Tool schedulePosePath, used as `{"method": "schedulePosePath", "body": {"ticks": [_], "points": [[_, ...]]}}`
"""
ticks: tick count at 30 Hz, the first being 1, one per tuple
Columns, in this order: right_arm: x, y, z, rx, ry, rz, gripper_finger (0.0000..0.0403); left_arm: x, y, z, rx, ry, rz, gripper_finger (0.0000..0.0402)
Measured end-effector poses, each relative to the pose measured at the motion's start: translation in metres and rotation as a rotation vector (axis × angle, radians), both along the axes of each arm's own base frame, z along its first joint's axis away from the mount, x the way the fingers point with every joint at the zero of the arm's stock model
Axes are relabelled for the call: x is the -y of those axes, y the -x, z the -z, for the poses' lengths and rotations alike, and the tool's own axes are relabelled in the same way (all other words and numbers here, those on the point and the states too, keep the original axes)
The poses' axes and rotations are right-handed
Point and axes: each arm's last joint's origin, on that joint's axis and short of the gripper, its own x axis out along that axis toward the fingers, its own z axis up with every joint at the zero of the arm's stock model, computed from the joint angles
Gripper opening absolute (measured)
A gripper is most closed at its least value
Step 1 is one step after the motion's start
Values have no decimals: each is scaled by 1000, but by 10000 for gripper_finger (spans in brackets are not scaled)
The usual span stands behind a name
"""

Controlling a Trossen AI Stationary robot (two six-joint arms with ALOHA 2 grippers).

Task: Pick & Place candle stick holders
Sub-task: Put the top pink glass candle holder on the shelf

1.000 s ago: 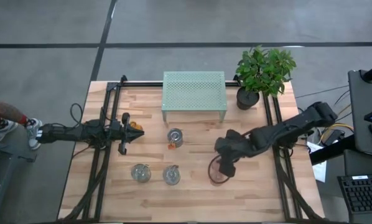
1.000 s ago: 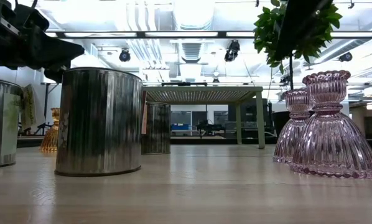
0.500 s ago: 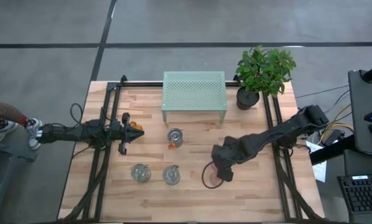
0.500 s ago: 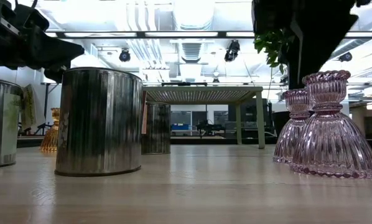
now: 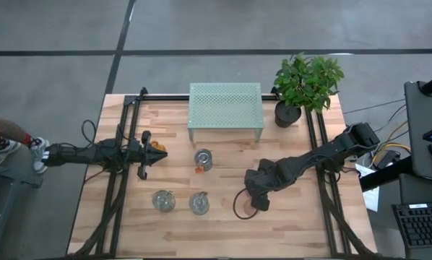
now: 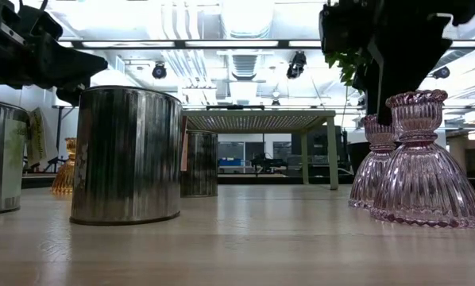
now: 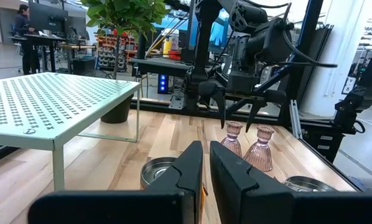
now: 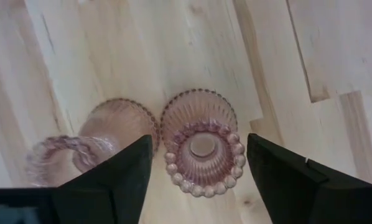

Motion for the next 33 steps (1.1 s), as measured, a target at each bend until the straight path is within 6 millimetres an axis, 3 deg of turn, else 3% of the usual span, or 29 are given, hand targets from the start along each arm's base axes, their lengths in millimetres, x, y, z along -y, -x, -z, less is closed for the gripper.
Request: {"method": "schedulePosePath", "body": {"ticks": [14, 33], "points": [[2, 6, 12, -30, 12, 1, 168, 0, 0, 0, 0, 0, 0, 35], [0, -4, 5, 67, 18, -34, 180, 0, 0, 0, 0, 0, 0, 35]]}}
